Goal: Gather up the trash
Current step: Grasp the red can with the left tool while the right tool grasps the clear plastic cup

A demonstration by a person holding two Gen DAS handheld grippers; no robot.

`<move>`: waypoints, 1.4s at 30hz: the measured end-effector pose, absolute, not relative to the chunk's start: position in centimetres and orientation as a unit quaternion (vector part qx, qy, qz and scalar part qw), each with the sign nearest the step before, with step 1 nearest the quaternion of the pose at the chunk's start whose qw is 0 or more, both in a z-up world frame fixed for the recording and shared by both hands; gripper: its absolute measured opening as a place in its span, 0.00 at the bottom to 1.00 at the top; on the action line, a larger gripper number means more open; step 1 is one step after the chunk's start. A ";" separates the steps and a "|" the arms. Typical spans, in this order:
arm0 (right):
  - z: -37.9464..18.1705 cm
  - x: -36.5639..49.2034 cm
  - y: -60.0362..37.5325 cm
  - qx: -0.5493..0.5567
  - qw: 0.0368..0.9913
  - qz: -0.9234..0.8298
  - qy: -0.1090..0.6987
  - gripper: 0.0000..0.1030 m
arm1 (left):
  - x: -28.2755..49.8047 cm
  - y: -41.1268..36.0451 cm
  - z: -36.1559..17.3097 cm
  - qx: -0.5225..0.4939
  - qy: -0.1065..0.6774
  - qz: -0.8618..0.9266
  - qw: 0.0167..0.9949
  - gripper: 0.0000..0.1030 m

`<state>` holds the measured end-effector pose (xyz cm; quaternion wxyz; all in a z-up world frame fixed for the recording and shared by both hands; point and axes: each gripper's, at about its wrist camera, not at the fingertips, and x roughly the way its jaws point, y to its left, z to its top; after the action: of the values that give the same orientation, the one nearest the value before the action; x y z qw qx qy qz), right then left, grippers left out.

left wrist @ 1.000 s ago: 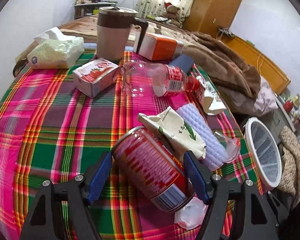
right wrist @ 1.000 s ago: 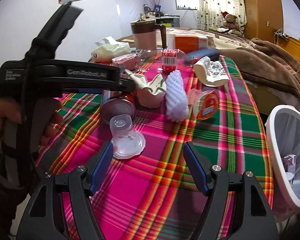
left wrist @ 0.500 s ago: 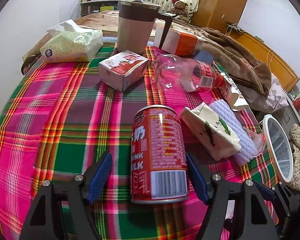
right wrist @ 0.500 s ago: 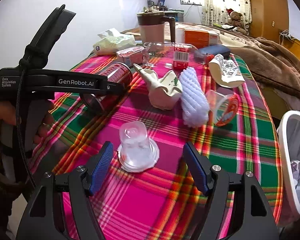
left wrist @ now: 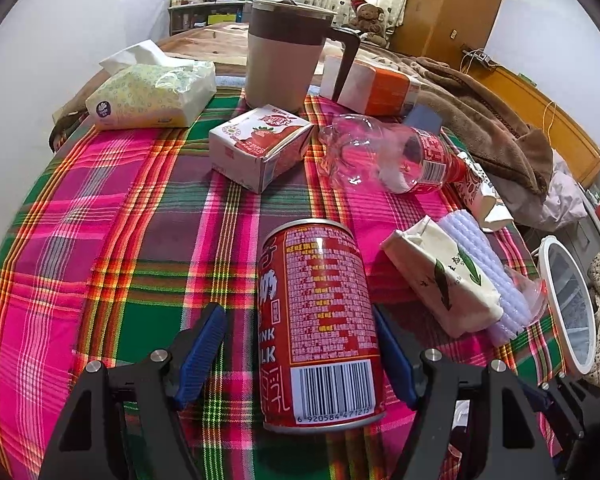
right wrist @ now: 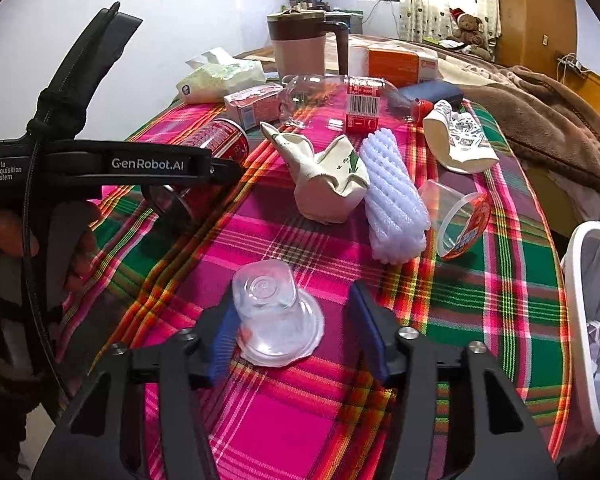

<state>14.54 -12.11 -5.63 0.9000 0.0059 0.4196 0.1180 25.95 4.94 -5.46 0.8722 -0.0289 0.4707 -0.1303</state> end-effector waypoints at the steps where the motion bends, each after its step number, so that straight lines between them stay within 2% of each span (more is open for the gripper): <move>1: -5.6 14.5 -12.1 0.007 0.901 0.118 0.418 0.47 | 25.9 5.0 -5.4 -0.032 0.470 -0.130 0.872 0.66; 3: -5.5 14.5 -12.1 0.008 0.901 0.119 0.417 0.38 | 25.9 4.9 -5.3 -0.031 0.468 -0.131 0.873 0.59; 4: -5.5 14.4 -12.1 0.009 0.901 0.120 0.417 0.38 | 25.8 4.9 -5.3 -0.029 0.467 -0.131 0.874 0.54; 7: -5.5 14.4 -12.1 0.011 0.902 0.122 0.415 0.38 | 25.7 4.7 -5.2 -0.024 0.464 -0.128 0.876 0.52; 8: -5.5 14.4 -12.2 0.012 0.902 0.123 0.414 0.32 | 25.7 4.6 -5.2 -0.023 0.464 -0.127 0.876 0.52; 42: -2.7 13.5 -17.0 0.054 0.925 0.091 0.364 0.30 | 21.0 2.7 -1.6 -0.007 0.421 -0.128 0.898 0.52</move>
<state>13.47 -16.96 -2.66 0.9254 0.0540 0.3639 0.0909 21.05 2.75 -1.57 0.8979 -0.0074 0.4210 -0.1284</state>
